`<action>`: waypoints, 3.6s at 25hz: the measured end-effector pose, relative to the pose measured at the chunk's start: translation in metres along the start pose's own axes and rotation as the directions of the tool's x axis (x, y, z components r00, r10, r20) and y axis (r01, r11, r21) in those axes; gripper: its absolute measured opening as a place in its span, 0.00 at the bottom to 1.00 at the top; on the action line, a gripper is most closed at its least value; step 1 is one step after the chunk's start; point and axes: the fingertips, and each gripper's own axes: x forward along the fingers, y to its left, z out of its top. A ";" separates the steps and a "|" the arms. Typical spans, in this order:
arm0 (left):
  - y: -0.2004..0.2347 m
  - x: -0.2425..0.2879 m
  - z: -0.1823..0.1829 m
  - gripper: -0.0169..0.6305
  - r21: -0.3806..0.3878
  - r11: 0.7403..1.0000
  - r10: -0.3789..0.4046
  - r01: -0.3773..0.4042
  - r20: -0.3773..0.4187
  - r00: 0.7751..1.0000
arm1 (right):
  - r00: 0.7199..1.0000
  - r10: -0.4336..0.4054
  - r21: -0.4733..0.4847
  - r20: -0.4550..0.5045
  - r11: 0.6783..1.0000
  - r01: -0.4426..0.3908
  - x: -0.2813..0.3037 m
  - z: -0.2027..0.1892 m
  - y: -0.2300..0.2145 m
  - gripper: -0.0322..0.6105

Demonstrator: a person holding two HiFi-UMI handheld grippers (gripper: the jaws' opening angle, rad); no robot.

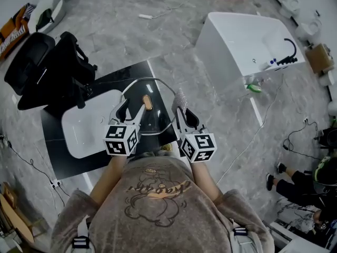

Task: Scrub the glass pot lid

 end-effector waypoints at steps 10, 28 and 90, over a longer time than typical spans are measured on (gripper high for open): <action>0.010 0.048 -0.042 0.41 -0.037 0.999 -0.011 0.007 -0.125 0.992 | 1.000 -0.005 -0.009 0.000 1.000 0.005 0.008 -0.001 0.001 0.18; 0.034 0.143 -0.135 0.42 -0.102 0.971 0.168 -0.216 -0.348 0.922 | 0.998 -0.022 0.002 -0.057 1.000 0.022 0.013 -0.017 -0.032 0.18; -0.021 0.021 0.020 0.30 -0.747 0.192 -0.543 0.637 0.460 0.703 | 0.884 0.458 -0.021 0.093 0.889 -0.458 0.003 0.057 0.048 0.18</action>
